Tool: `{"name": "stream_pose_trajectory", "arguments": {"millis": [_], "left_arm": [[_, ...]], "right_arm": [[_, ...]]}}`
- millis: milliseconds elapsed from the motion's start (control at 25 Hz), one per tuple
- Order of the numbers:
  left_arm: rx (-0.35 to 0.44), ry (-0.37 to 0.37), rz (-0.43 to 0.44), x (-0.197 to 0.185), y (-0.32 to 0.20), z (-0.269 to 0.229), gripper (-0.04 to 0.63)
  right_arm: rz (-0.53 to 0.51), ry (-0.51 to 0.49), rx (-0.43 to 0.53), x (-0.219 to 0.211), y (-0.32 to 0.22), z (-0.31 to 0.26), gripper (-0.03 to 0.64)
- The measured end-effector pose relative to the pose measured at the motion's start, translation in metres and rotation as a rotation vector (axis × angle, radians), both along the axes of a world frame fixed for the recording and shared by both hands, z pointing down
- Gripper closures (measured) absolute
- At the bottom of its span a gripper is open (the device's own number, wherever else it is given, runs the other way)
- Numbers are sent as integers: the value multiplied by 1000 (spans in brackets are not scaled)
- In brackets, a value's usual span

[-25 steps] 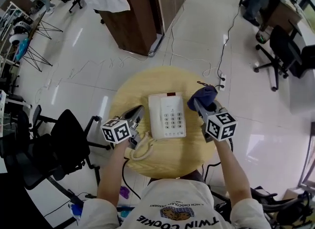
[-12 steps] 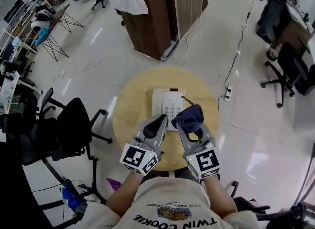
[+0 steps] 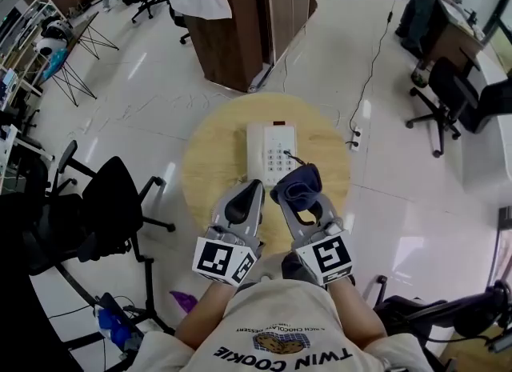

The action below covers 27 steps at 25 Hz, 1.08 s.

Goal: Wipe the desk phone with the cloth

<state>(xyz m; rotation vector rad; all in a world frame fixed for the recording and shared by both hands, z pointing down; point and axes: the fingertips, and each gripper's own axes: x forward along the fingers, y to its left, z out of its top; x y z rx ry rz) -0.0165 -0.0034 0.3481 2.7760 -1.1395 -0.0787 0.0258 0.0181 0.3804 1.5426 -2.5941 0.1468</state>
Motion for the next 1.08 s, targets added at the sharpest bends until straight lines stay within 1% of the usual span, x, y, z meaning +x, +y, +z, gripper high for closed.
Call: {"name": "stream_pose_trajectory", "arguments": {"millis": [240, 320, 440, 720, 880, 1080], "left_arm": [[-20, 19, 20, -37, 45, 7, 591], [-26, 13, 29, -42, 57, 6, 591], [-7, 3, 32, -45, 73, 0, 591], [60, -14, -56, -31, 99, -12, 591], [62, -13, -95, -16, 114, -17, 591], [65, -1, -115, 0, 125, -15, 591]], "right_arm": [[71, 19, -4, -20, 47, 3, 552], [84, 22, -7, -21, 60, 3, 552], [88, 27, 3, -22, 75, -2, 552], [33, 30, 21, -15, 100, -9, 553], [-2, 27, 28, -3, 113, -13, 554], [-50, 47, 51, 0, 124, -19, 553]]}}
